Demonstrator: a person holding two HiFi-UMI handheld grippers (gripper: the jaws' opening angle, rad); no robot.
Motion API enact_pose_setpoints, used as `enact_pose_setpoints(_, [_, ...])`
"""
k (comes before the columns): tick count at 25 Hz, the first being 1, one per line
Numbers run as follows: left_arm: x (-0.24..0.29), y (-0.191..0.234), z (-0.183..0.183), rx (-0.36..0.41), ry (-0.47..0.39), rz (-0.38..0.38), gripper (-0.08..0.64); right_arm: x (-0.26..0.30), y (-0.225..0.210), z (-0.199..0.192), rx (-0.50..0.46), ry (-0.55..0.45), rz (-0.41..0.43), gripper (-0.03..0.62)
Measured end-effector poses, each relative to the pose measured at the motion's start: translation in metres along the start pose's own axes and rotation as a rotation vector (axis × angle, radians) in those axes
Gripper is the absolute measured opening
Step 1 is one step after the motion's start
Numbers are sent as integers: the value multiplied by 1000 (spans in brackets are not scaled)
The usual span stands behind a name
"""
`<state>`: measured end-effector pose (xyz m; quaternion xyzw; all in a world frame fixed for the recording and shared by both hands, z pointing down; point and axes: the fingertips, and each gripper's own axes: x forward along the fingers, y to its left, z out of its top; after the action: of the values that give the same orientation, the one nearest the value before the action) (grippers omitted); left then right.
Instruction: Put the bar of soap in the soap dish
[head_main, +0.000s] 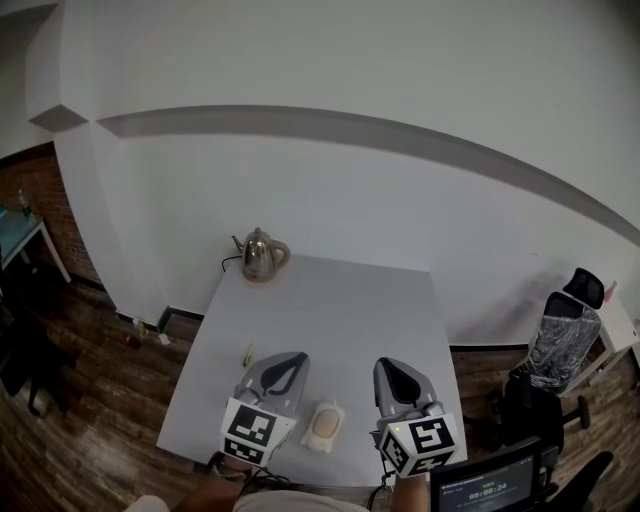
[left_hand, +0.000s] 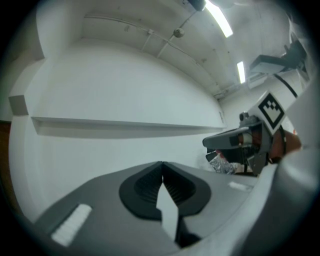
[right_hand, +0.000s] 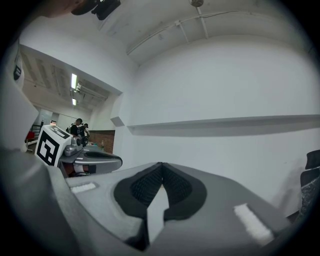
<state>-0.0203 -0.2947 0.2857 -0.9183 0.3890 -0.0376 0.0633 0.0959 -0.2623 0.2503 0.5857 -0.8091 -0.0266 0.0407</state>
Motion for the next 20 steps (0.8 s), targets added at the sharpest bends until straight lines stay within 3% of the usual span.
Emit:
enact_pose_setpoints(8, [4,-1,13,59,-20,9,6,3,-3,3,-2,-9,-4,2])
enact_pose_setpoints(20, [6,1,13,62,-23,28,6,4,-6,4,-7,-12,-8,0])
